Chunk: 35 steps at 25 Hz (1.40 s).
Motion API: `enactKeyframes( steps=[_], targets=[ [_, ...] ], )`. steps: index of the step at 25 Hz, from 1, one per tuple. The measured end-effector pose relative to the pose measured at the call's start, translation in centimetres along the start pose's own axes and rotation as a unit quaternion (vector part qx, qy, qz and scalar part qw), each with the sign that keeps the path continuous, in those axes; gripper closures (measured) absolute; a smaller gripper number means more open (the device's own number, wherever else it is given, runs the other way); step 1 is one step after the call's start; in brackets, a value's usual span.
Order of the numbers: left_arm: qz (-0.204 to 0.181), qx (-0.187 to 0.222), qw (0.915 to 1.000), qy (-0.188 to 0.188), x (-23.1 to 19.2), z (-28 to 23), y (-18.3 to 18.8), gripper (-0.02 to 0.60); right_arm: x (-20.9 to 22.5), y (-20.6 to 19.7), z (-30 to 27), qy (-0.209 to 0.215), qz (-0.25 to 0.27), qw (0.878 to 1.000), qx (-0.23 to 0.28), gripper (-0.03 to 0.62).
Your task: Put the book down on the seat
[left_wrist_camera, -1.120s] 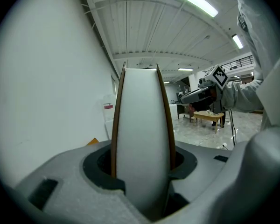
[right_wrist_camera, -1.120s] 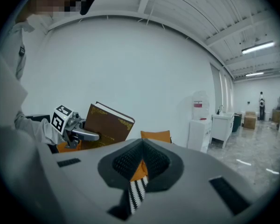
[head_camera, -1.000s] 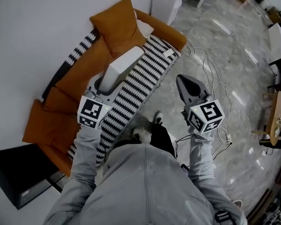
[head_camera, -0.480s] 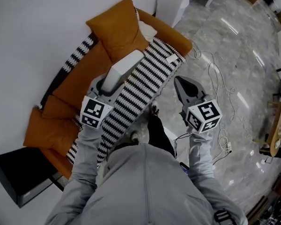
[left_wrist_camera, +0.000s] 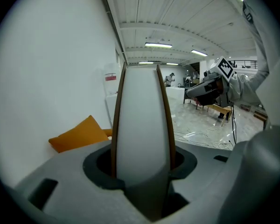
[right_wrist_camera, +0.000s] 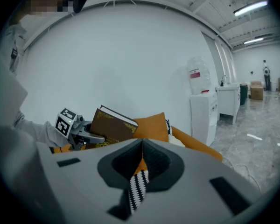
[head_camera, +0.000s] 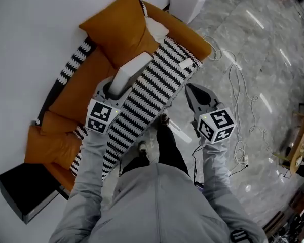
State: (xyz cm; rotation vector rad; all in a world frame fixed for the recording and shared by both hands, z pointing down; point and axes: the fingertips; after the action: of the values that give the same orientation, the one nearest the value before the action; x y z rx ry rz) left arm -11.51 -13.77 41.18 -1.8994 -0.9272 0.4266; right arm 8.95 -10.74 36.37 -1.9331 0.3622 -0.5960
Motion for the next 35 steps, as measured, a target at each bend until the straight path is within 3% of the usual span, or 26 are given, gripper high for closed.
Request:
enactKeyframes(
  steps=[13,25,30,35],
  targets=[
    [0.044,-0.08,0.9957,-0.02,-2.5,-9.9,-7.7,0.357,6.6,-5.2,-7.9,0.008,-0.026,0.998,-0.049,0.565],
    [0.087,-0.13,0.987,-0.037,-2.5,-16.6,-14.1,0.357,9.9,-10.1,-13.7,0.023,-0.04,0.995,-0.085,0.565],
    [0.083,-0.147,0.9845,-0.047,-2.2,-19.4,-15.4,0.357,11.1,-11.3,-14.6,0.033,-0.053,0.993,-0.096,0.565],
    [0.107,-0.174,0.978,-0.042,-3.0,-22.1,-19.2,0.357,12.4,-13.6,-16.3,0.032,-0.069,0.991,-0.113,0.565]
  ],
)
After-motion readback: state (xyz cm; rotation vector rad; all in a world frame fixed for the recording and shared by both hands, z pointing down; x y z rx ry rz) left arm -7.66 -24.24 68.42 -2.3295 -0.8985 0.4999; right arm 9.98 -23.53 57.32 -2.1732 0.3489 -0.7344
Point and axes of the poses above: the fingertips, and each gripper's own axes: z backward along the fingers, x to its right, y out of its top, and after that the axes turned 3 degrees about x, right-handed
